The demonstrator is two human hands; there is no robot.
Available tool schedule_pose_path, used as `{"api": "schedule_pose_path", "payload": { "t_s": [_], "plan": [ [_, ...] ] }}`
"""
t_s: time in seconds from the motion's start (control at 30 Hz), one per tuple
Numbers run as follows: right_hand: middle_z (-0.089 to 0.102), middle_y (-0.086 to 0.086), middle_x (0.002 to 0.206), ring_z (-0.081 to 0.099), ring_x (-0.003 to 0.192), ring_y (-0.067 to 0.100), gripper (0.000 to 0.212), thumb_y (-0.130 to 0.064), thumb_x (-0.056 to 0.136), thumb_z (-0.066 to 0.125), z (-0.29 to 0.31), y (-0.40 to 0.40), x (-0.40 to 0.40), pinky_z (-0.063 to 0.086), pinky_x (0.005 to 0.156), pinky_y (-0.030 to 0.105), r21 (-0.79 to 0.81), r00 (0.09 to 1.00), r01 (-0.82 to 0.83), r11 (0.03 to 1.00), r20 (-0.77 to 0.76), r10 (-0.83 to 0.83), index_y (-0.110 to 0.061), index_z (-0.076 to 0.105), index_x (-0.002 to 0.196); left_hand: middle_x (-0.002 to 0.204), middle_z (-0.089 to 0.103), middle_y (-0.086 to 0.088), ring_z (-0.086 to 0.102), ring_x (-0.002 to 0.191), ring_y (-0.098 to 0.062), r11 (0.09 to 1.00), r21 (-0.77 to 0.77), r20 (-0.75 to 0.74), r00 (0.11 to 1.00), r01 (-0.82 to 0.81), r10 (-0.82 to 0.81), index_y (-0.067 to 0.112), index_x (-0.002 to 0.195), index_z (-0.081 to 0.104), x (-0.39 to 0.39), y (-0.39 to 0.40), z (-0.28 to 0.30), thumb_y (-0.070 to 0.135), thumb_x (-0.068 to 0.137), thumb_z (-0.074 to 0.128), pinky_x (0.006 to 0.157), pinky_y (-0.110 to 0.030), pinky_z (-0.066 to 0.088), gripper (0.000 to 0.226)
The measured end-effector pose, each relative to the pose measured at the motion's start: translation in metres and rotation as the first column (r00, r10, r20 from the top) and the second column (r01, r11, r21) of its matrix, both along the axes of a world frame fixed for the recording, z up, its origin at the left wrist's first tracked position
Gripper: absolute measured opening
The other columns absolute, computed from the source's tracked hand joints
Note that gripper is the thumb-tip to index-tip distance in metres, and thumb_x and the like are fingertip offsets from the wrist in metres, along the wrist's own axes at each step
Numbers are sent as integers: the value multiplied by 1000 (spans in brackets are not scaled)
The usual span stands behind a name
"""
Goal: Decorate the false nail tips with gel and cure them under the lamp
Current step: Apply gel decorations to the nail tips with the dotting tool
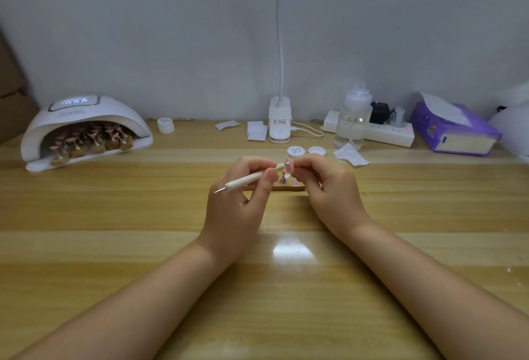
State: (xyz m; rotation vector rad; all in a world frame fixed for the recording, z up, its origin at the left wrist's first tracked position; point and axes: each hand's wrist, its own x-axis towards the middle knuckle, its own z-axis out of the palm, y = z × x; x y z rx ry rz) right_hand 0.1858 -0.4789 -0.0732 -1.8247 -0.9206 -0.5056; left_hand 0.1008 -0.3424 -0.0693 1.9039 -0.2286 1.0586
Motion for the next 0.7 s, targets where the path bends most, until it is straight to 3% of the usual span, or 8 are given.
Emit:
{"api": "schedule_pose_path", "payload": {
  "t_s": [0.3, 0.5, 0.7],
  "plan": [
    [64, -12, 81, 59, 75, 9, 15, 2, 87, 61, 0, 0, -1, 46, 69, 19, 5, 1000, -3, 1000, -15, 3, -9, 70, 91, 80, 68, 11, 67, 80, -4, 1000, -15, -7, 1000, 4, -4, 34, 92, 58, 0, 0, -1, 26, 93, 57, 71, -18, 51, 8],
    [66, -6, 79, 61, 74, 13, 14, 1, 87, 61, 0, 0, 0, 48, 69, 25, 17, 1000, -1, 1000, -23, 1, -10, 70, 90, 89, 72, 7, 70, 88, -12, 993, -88, 37, 996, 85, -82, 26, 101, 58, 0, 2, -1, 30, 94, 50, 74, -35, 56, 11],
    [67, 1, 78, 60, 72, 14, 15, 1, 87, 61, -1, 0, 0, 48, 68, 29, 47, 999, 1, 999, -50, 1, -11, 69, 89, 85, 71, 5, 69, 85, -11, 986, -106, 32, 992, 127, -124, 26, 98, 59, -2, 0, 0, 29, 92, 52, 76, -26, 54, 10]
  ]
}}
